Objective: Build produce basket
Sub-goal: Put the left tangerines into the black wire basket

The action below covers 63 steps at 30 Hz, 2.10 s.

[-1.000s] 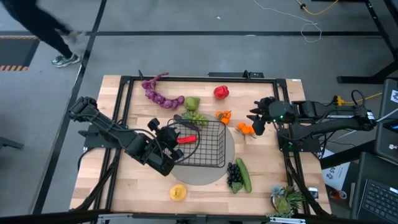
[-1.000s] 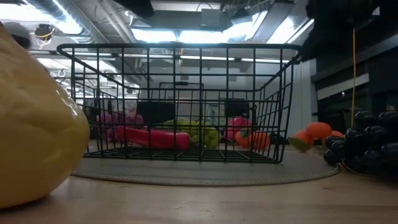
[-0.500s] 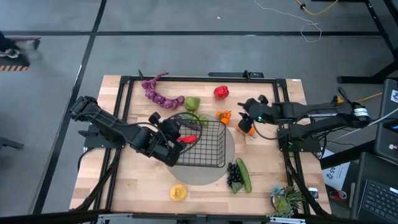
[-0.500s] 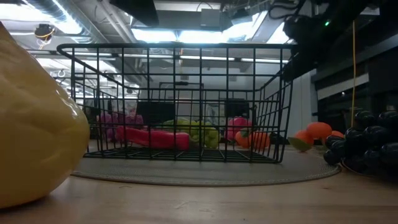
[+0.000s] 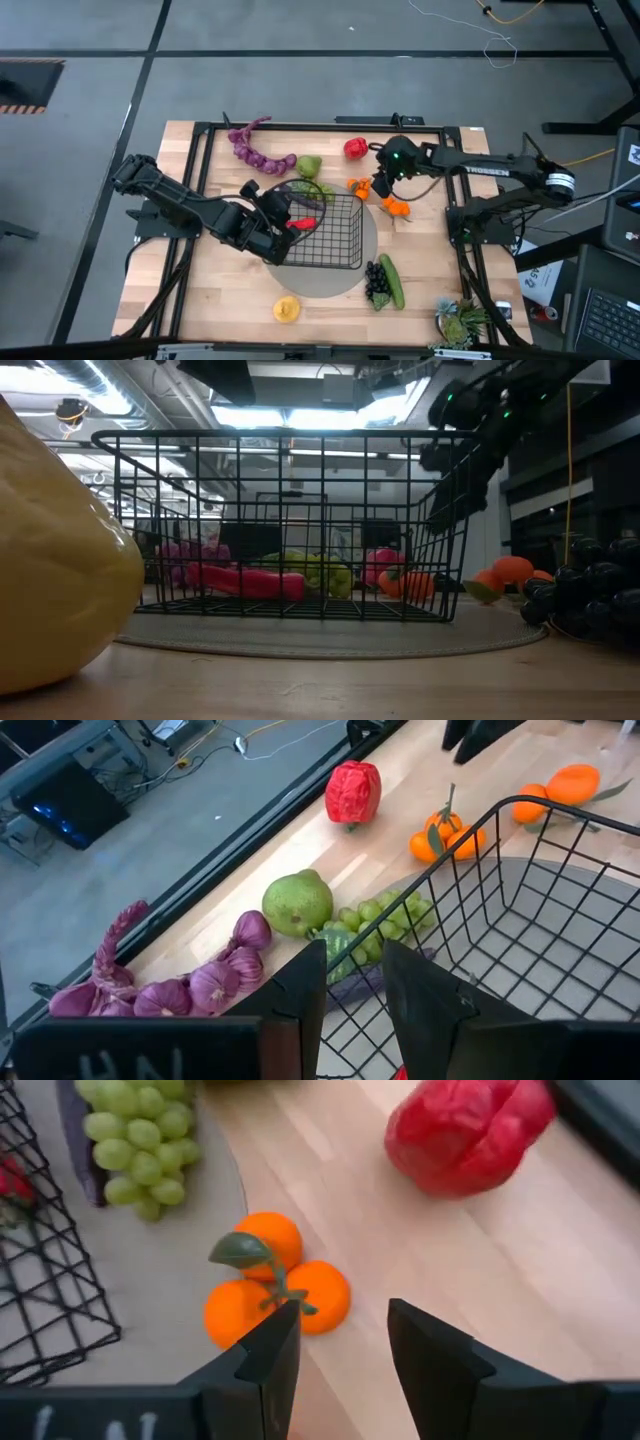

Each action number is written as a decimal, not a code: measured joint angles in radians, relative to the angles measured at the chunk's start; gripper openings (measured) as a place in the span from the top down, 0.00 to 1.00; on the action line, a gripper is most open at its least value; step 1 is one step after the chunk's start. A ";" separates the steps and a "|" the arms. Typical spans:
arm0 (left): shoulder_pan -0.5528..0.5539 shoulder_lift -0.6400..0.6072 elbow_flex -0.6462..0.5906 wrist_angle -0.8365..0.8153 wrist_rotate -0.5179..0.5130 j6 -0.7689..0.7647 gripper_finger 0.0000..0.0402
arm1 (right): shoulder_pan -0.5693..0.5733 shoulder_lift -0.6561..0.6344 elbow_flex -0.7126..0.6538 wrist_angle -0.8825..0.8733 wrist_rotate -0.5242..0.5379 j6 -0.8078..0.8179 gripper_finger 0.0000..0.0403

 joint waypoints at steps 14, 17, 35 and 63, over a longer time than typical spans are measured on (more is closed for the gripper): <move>0.000 0.000 0.000 -0.001 0.000 0.001 0.76 | -0.016 0.206 -0.001 0.145 -0.141 -0.019 0.62; 0.000 0.000 0.000 -0.001 0.000 0.001 0.76 | -0.016 0.226 -0.001 0.196 -0.141 -0.017 0.62; 0.000 0.000 0.000 -0.001 0.000 0.002 0.76 | 0.028 0.197 -0.001 0.184 0.070 -0.056 0.98; 0.000 0.000 0.000 -0.002 0.000 0.002 0.76 | 0.264 -0.161 0.000 0.453 -0.576 -0.204 0.83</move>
